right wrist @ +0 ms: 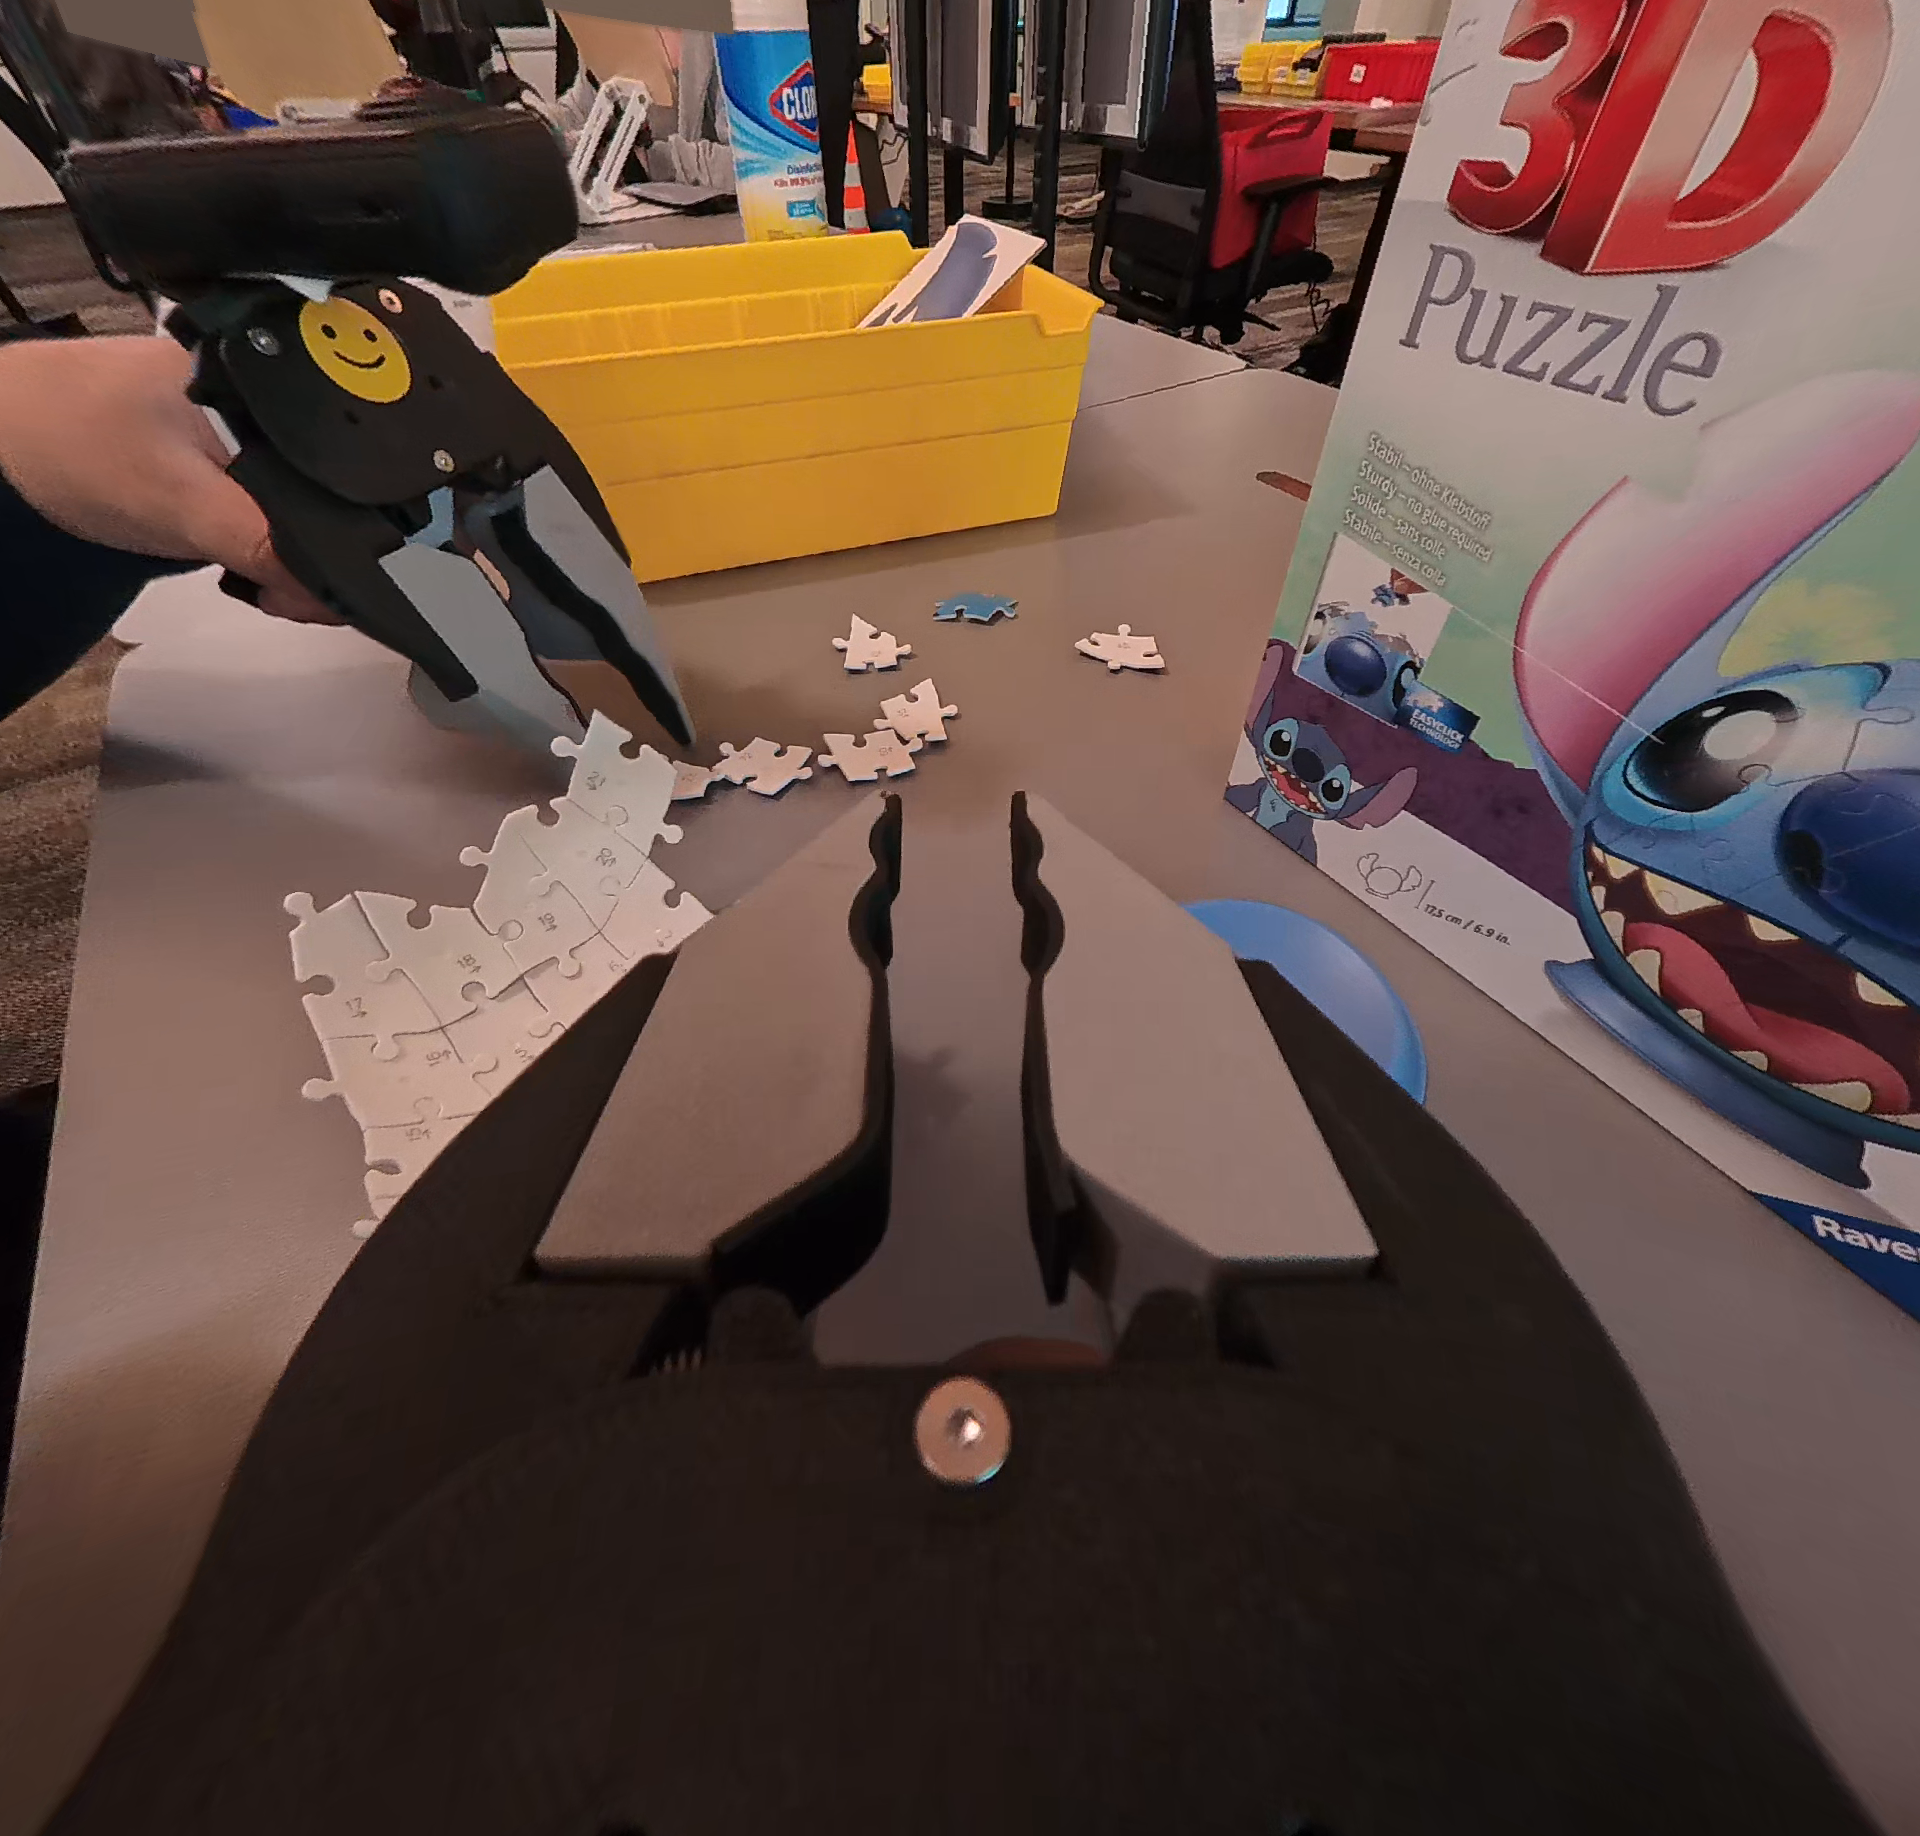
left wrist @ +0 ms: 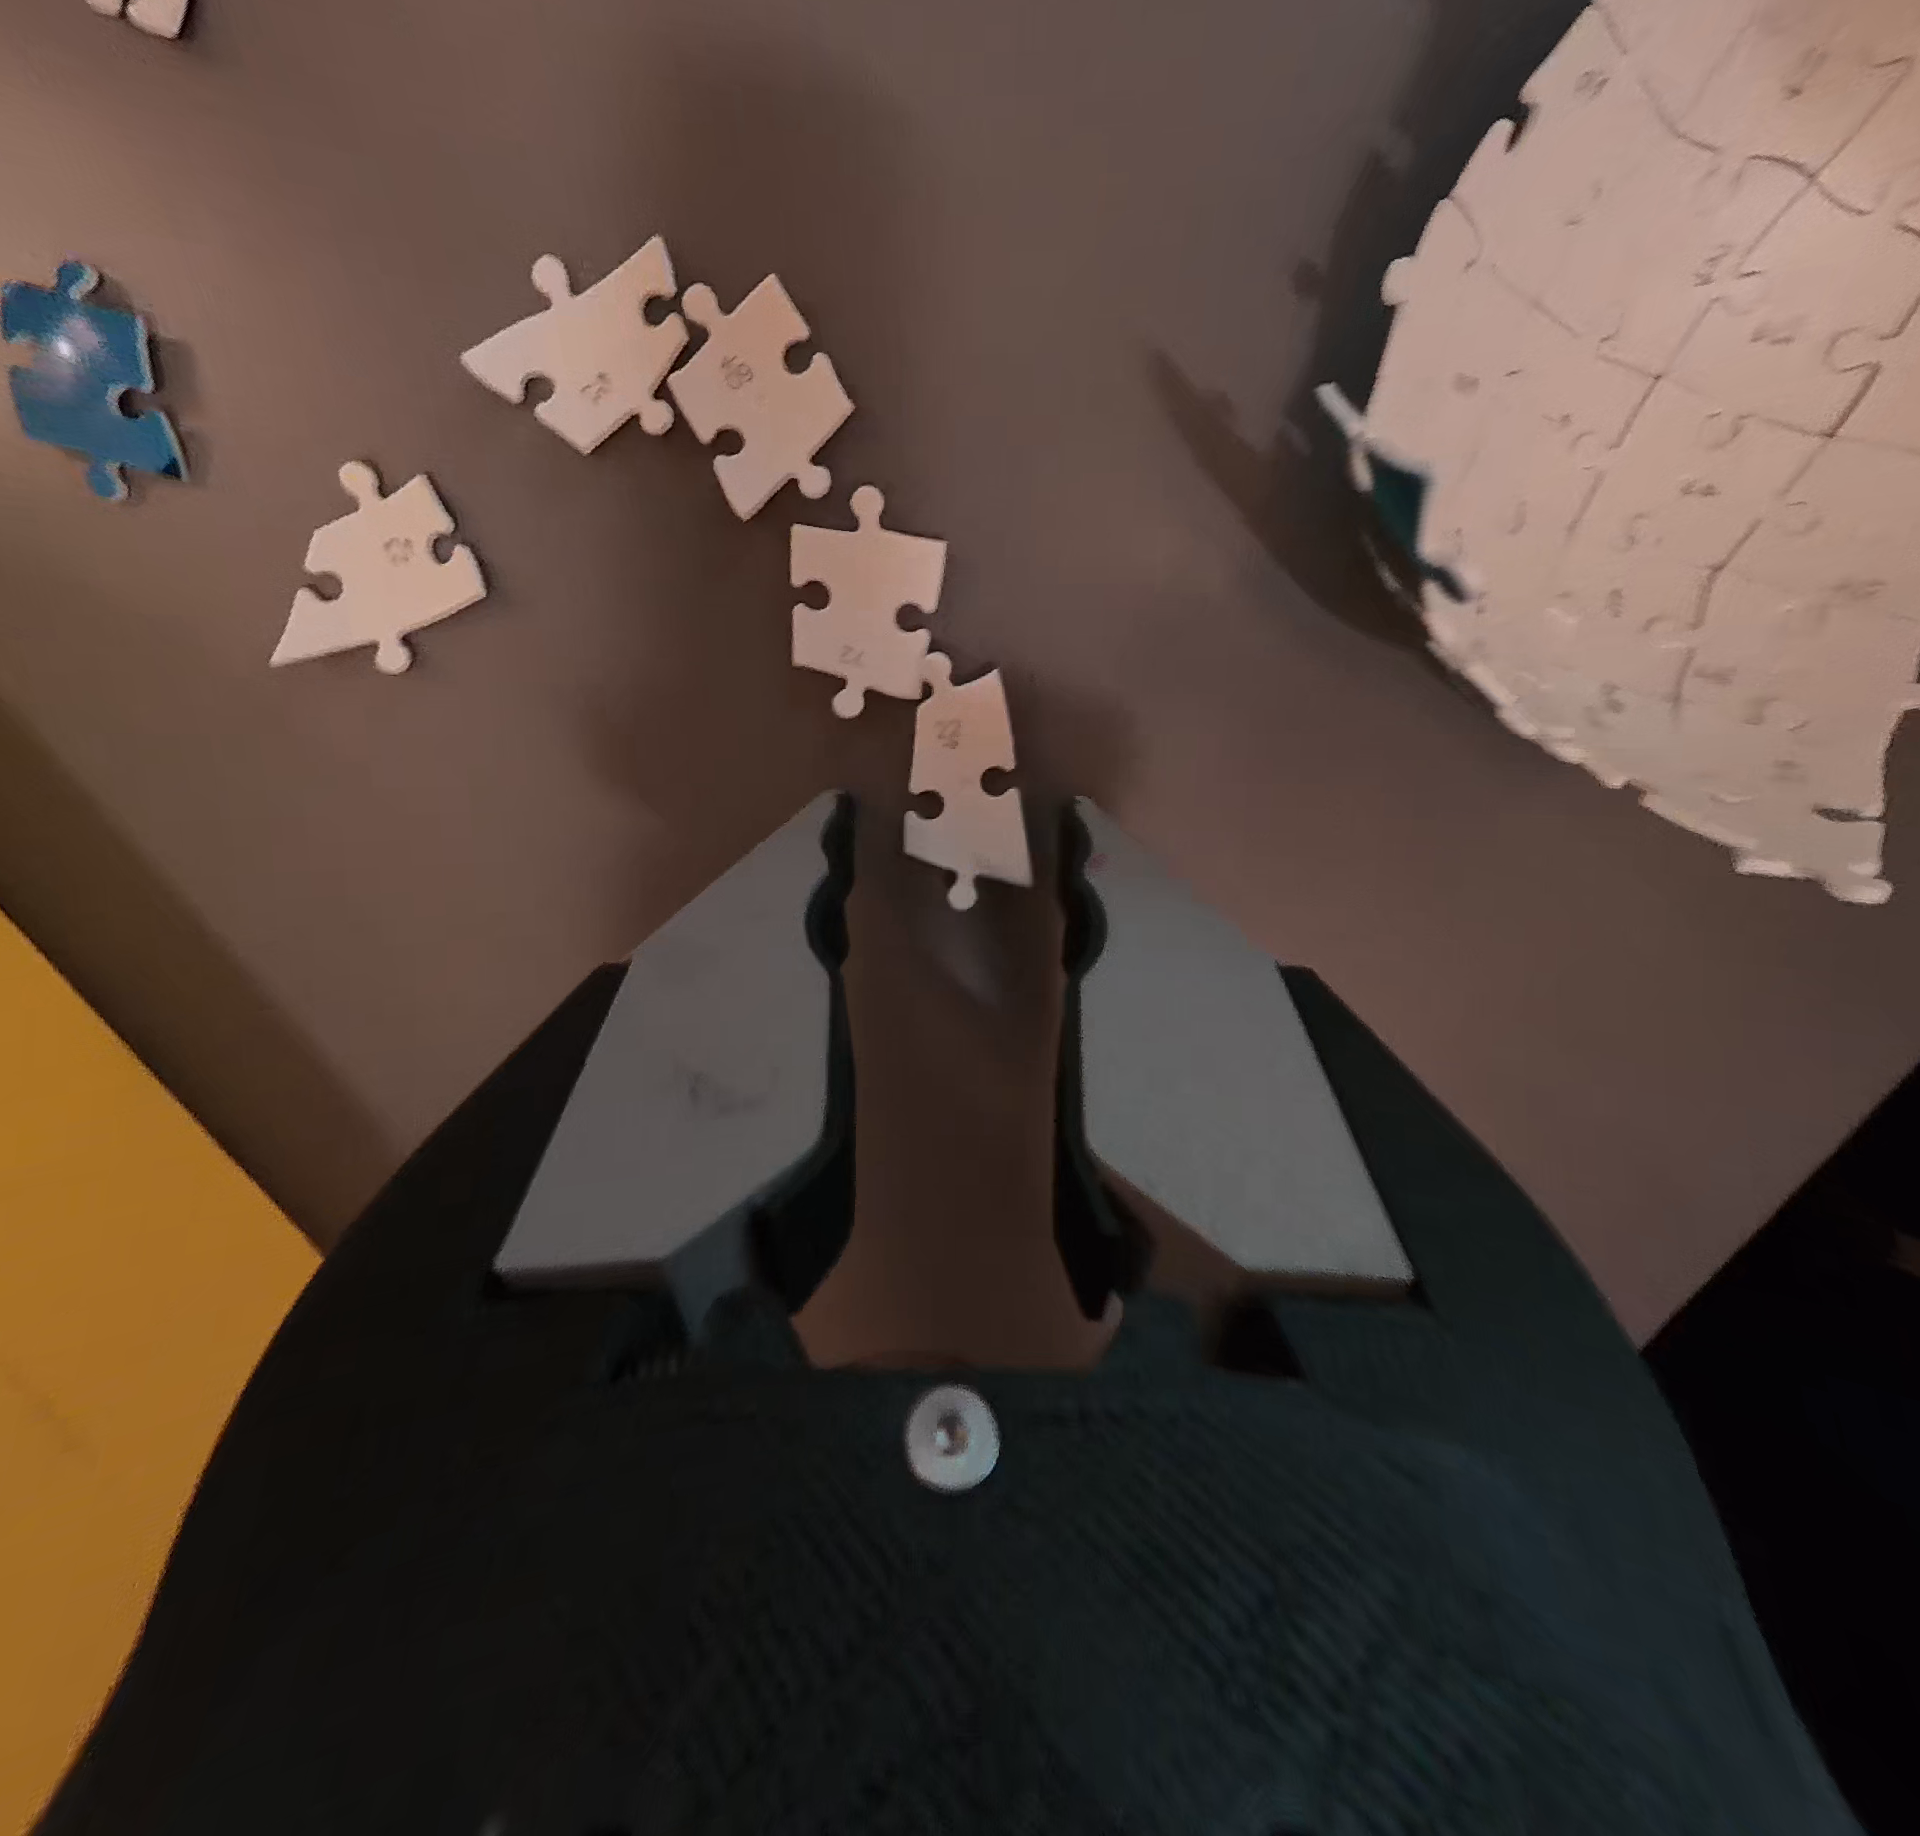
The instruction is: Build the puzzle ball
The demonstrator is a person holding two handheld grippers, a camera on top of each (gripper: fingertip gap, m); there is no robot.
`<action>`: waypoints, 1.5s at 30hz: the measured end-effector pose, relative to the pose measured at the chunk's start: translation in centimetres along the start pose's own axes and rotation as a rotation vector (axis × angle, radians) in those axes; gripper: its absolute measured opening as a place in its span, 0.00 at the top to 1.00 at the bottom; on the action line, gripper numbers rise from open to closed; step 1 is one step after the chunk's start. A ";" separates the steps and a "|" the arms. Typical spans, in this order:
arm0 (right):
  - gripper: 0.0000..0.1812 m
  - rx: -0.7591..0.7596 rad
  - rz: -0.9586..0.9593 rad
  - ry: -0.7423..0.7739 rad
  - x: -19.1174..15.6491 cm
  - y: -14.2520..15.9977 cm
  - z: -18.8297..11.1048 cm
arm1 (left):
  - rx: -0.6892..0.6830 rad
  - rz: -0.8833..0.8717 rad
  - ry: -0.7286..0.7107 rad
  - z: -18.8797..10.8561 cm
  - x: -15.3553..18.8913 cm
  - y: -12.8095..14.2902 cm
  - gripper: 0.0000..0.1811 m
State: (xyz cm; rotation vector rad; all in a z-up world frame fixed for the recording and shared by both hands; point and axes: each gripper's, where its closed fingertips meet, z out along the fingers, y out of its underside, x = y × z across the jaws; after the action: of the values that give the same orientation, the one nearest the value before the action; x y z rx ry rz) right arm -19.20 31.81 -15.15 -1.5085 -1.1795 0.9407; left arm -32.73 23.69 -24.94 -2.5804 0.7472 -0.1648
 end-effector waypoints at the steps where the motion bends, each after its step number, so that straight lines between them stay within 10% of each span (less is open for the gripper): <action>1: 0.91 0.002 0.000 -0.001 0.0 0.0 0.0 | 0.008 0.011 0.005 0.1 0.3 -0.3 0.83; 16: 0.91 0.007 0.026 -0.047 -0.6 -0.2 0.0 | 0.044 0.070 -0.005 -0.2 0.2 -1.0 1.00; 30: 0.91 0.009 0.026 -0.058 -0.8 -0.4 -0.1 | 0.042 0.028 -0.024 -1.8 -3.0 -0.1 0.88; 45: 0.90 0.014 0.019 -0.083 -1.2 -0.5 -0.2 | -0.227 0.661 0.019 -0.7 -3.4 -0.6 0.77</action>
State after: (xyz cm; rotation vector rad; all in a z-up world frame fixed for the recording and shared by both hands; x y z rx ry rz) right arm -19.44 30.61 -14.60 -1.4843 -1.2165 1.0305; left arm -35.53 25.70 -24.07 -2.3770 1.6505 0.1097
